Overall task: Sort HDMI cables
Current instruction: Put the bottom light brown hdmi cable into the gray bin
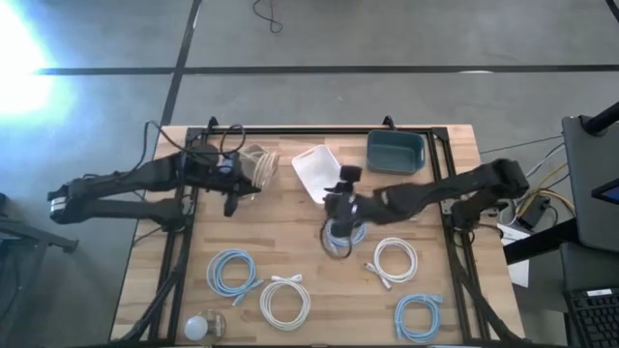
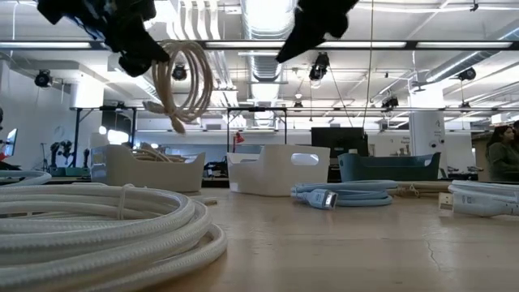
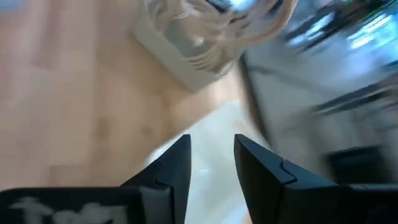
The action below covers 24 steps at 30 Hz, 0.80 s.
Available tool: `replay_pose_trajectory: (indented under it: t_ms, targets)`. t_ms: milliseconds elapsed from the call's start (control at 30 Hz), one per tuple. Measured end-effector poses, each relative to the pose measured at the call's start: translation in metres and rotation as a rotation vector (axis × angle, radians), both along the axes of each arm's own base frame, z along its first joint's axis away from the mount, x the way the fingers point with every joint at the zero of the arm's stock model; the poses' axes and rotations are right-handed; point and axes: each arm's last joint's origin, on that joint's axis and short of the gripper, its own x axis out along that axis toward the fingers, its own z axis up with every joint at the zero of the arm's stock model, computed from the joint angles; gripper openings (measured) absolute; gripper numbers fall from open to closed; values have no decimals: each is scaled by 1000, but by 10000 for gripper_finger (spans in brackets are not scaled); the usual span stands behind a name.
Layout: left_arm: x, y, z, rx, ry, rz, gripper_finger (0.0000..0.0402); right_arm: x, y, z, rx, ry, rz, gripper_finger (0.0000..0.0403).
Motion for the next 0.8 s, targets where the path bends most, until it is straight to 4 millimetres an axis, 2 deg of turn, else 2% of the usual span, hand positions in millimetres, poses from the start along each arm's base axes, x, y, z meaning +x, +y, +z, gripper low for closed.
replay_pose_trajectory:
  t_ms: [100,267,367,533,633,800]
  targets:
    - [-10,4,5,66,-30,19,15,-16,-12,5,73,-48,-60,99]
    - [-24,12,5,76,-67,11,15,-41,-24,-5,124,-79,-137,87]
    - [-30,18,-8,22,-73,-26,15,-53,-27,-19,158,-99,-174,86]
    - [-38,36,-38,-35,-58,53,15,-68,-28,-37,203,-160,-199,86]
    - [-44,47,-53,-74,-112,55,16,-75,-29,-41,201,-163,-195,86]
    - [-59,66,-76,-153,-220,41,16,-81,-30,-38,209,-192,-195,86]
